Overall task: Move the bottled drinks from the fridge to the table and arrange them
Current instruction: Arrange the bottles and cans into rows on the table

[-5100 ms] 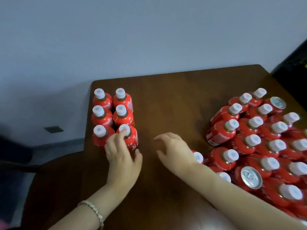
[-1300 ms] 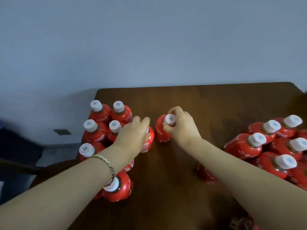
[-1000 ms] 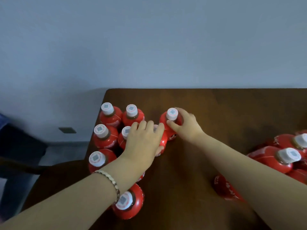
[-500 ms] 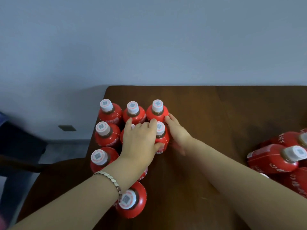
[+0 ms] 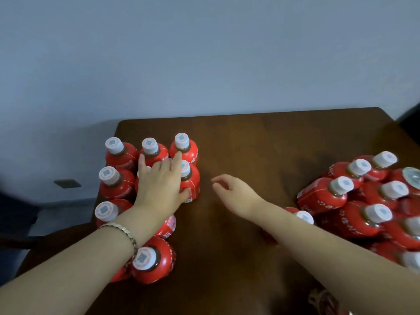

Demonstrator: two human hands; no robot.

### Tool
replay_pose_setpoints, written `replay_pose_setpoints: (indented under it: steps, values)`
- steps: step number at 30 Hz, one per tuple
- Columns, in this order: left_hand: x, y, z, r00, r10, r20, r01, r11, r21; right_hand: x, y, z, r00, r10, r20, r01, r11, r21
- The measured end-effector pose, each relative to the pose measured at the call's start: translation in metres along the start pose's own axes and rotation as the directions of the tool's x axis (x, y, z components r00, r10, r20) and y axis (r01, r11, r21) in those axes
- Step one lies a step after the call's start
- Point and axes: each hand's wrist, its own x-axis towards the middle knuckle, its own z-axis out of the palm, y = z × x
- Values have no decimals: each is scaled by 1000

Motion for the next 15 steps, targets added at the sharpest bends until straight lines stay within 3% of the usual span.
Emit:
replay_pose_setpoints:
  steps: [2, 4, 7, 9, 10, 12, 15]
  values:
    - [-6, 14, -1, 994, 57, -95, -54, 998, 38, -28, 23, -24, 995, -51, -88, 36, 986, -164]
    - [-16, 40, -7, 960, 160, -231, -179, 982, -63, -50, 50, -56, 953, -140, -267, 50, 947, -318]
    - [-35, 95, -26, 933, 344, -109, -360, 873, -328, -74, 94, -109, 878, -122, -462, -166, 829, -534]
    - [-42, 129, -29, 883, 469, 1, -429, 810, -400, -85, 116, -130, 891, 19, -454, -303, 768, -564]
    - [-44, 146, -29, 853, 521, 44, -465, 794, -392, -89, 124, -136, 906, 72, -417, -305, 795, -525]
    - [-44, 170, -22, 817, 569, 94, -505, 784, -361, -91, 131, -137, 928, 82, -363, -251, 859, -447]
    - [-46, 189, -16, 839, 527, 134, -459, 819, -344, -91, 131, -133, 924, 47, -380, -226, 868, -442]
